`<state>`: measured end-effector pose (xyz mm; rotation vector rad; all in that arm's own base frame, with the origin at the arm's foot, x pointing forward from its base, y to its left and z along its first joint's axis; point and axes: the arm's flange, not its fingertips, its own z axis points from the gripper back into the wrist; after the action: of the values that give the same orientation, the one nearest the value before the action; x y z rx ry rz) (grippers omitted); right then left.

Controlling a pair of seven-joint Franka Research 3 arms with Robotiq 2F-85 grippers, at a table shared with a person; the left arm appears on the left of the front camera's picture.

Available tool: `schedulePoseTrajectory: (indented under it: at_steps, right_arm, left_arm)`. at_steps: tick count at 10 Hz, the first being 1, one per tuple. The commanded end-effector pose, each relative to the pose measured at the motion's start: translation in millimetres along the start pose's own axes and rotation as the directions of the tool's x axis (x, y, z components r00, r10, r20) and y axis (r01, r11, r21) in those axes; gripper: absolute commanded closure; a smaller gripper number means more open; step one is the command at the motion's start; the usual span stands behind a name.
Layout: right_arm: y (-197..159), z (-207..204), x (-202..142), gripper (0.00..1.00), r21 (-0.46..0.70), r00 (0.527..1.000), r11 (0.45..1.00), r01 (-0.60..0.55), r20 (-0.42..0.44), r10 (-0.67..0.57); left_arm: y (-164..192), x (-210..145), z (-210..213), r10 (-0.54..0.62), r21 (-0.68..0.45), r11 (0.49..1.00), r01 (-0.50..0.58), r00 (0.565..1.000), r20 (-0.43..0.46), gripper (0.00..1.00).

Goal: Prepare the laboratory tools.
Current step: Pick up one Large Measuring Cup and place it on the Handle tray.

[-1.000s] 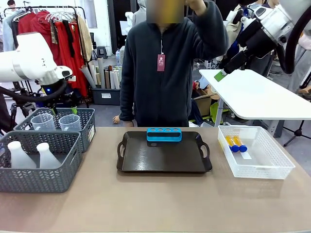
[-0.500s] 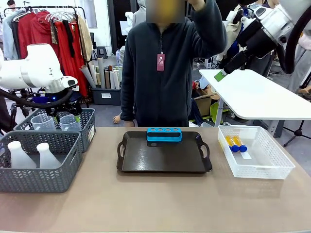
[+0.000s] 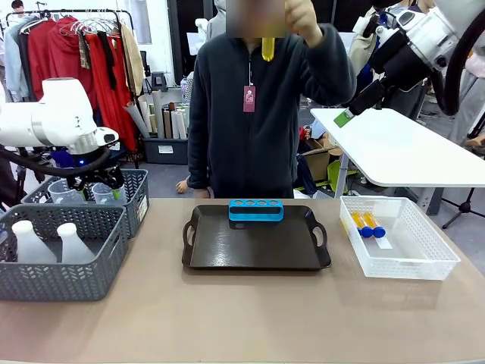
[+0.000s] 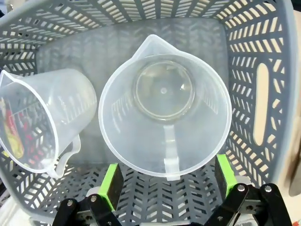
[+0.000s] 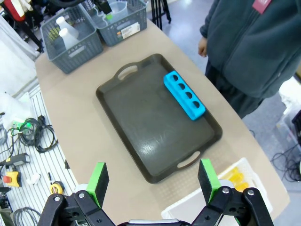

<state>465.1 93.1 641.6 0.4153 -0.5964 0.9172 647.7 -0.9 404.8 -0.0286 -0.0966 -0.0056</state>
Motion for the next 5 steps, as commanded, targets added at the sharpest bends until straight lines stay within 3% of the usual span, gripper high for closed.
schedulePoseTrajectory:
  at_steps: [1,2,3,5]
  right_arm:
    - [0.3,1.6,-0.4,0.00,0.005,1.000,1.000,-0.002,0.001,0.002]
    - [0.3,1.6,-0.4,0.00,0.005,1.000,1.000,-0.002,0.001,0.002]
    - [0.3,1.6,-0.4,0.00,0.005,1.000,1.000,-0.002,0.001,0.002]
    - [0.3,1.6,-0.4,0.00,0.005,1.000,1.000,-0.002,0.001,0.002]
  left_arm:
    - [1.5,0.8,-3.8,-0.007,0.036,0.999,0.006,1.000,0.023,0.00]
    - [3.1,2.4,-5.3,-0.020,0.044,0.999,0.019,0.999,0.029,0.00]
    - [2.1,4.3,-8.8,-0.050,0.054,0.997,0.048,0.998,0.040,0.07]
    - [1.0,4.0,-8.4,-0.066,0.072,0.995,0.064,0.997,0.035,0.46]
